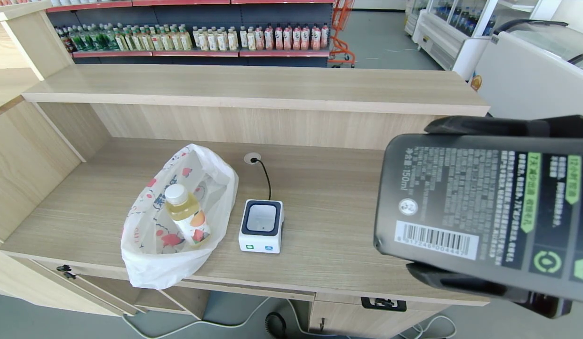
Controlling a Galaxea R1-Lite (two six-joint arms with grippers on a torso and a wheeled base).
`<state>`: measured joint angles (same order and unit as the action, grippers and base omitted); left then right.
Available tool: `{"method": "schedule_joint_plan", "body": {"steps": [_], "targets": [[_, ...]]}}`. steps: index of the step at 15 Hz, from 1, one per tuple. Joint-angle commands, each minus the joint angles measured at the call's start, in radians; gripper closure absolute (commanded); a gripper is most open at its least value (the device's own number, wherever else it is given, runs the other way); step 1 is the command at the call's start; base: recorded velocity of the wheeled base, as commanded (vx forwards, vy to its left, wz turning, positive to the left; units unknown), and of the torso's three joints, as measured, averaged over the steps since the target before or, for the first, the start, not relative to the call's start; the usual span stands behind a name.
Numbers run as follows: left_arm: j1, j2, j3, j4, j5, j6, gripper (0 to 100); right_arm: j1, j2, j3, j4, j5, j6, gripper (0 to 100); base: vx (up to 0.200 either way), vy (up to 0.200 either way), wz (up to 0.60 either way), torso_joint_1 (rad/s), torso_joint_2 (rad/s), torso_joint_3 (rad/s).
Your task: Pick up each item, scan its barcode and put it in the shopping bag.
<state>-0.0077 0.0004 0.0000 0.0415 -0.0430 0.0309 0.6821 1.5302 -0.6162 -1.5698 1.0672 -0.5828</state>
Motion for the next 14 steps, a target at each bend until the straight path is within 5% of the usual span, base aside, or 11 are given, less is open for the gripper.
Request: {"method": "schedule_joint_plan", "body": {"steps": [1,4,6,7,9,14], "targets": [[0.000,0.000,0.000,0.000,0.000,0.000,0,-0.001,-0.010,0.000,-0.001,-0.001,0.003,100,0.000,0.000,0.00,0.000,0.00,0.000],[0.000,0.000,0.000,0.000,0.000,0.000,0,-0.085,-0.061,0.003,0.128,-0.222,0.003,100,0.000,0.000,0.00,0.000,0.00,0.000],[0.000,0.000,0.000,0.000,0.000,0.000,0,-0.234,-0.148,-0.008,0.458,-0.607,0.011,100,0.000,0.000,0.00,0.000,0.00,0.000],[0.000,0.000,0.000,0.000,0.000,0.000,0,-0.291,-0.193,-0.010,0.610,-0.714,0.034,100,0.000,0.000,0.00,0.000,0.00,0.000],[0.000,0.000,0.000,0.000,0.000,0.000,0,-0.447,-0.242,0.009,0.830,-0.767,0.118,100,0.000,0.000,0.00,0.000,0.00,0.000],[0.000,0.000,0.000,0.000,0.000,0.000,0,-0.668,-0.251,0.062,0.984,-0.773,0.267,100,0.000,0.000,0.00,0.000,0.00,0.000]]}}
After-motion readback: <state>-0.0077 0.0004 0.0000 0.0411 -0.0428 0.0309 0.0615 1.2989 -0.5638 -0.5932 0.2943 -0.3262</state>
